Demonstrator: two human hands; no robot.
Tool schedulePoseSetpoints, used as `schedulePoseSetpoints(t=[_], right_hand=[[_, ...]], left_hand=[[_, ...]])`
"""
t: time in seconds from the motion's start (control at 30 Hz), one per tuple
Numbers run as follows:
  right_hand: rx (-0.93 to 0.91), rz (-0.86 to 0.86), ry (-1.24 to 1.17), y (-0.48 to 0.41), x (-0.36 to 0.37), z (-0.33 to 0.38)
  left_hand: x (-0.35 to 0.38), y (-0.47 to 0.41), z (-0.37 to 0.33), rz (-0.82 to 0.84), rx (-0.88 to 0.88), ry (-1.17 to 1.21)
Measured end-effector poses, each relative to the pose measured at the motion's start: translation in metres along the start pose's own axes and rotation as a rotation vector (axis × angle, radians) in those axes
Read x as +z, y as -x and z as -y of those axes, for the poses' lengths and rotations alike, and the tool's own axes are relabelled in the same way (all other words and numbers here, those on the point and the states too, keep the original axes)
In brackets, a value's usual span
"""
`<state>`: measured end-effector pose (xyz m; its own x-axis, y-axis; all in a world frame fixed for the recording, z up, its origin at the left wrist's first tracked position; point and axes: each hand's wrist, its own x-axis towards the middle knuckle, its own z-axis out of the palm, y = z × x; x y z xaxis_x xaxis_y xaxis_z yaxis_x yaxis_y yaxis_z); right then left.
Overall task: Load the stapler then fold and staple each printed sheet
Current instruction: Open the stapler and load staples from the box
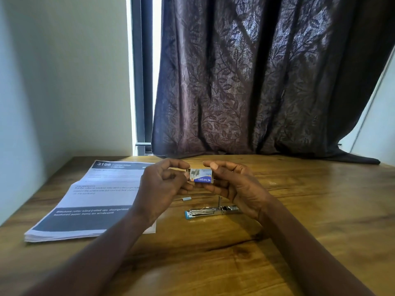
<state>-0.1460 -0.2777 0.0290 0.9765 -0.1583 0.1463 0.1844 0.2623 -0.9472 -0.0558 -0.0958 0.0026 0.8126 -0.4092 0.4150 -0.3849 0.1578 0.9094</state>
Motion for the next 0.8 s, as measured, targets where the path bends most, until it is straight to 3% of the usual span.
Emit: schedulePoseSetpoints(t=[0.43,0.53,0.67,0.8], right_hand=[[0.019,-0.044,-0.016,-0.001,0.000,-0.004],[-0.003,-0.070,0.013,-0.001,0.001,-0.005],[-0.099,-0.129,0.121,-0.001,0.003,-0.006],[-0.143,-0.119,0.247,0.000,0.002,-0.008]], left_hand=[[0.002,-0.002,-0.004,0.012,-0.163,0.198],[0.003,0.000,-0.001,-0.006,-0.021,-0.010],[0.002,0.000,0.006,-0.072,0.392,-0.562],[0.005,0.001,0.009,-0.059,0.328,-0.502]])
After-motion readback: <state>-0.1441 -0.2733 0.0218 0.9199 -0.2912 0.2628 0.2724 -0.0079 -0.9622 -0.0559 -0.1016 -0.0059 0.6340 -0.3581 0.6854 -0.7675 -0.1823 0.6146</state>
